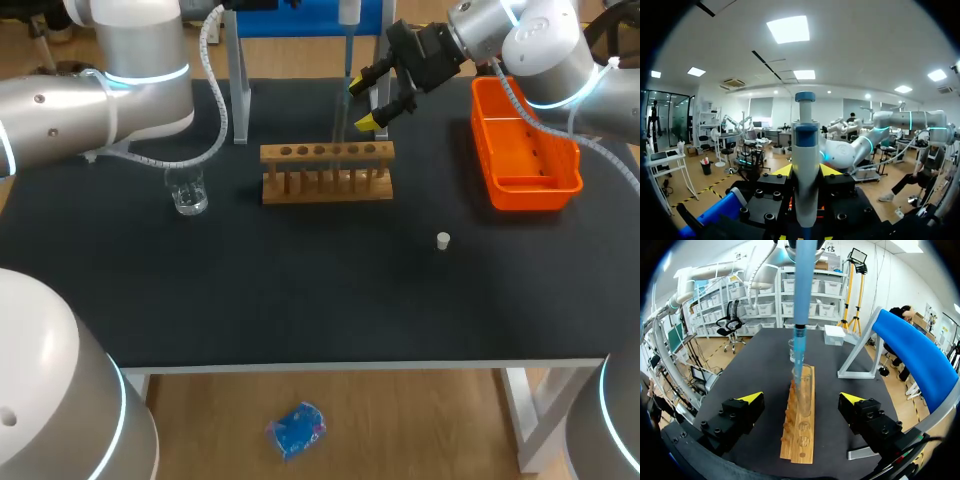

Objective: Invert the test tube, pick up the pipette, mount the tip to pipette, aspirate from beaker and dispense into the tube, eject the tip, return the pipette, and cap with the stopper.

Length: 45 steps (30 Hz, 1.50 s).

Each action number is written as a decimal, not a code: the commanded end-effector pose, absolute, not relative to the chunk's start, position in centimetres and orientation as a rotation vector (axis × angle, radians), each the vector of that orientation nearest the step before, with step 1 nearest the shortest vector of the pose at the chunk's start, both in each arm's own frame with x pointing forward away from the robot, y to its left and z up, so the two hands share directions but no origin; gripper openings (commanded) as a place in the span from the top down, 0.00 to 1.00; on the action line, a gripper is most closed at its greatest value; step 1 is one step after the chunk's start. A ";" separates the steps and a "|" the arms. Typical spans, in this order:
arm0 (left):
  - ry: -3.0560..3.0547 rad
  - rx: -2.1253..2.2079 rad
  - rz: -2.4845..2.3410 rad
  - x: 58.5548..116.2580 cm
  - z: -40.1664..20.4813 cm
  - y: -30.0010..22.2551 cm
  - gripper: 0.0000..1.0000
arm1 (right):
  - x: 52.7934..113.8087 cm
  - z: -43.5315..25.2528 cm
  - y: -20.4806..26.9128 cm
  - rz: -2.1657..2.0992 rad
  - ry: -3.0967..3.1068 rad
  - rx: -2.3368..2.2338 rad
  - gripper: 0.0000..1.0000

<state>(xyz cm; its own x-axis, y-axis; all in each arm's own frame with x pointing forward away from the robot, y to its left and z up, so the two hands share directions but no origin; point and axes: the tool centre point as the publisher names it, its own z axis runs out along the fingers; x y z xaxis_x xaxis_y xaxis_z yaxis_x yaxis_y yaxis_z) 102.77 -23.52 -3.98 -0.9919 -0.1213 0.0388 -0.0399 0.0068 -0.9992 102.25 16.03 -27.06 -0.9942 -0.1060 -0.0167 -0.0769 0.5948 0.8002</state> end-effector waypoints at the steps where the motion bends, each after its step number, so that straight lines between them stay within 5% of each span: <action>1: 2.166 -0.177 -2.166 102.8 -4.0 -23.6 1.00 | 102.3 -27.0 16.0 -1.385 -2.775 0.162 0.00; 45: 2.127 -0.231 -2.071 102.4 -4.7 -22.4 1.00 | 102.3 -27.0 16.0 -1.385 -2.775 0.162 0.00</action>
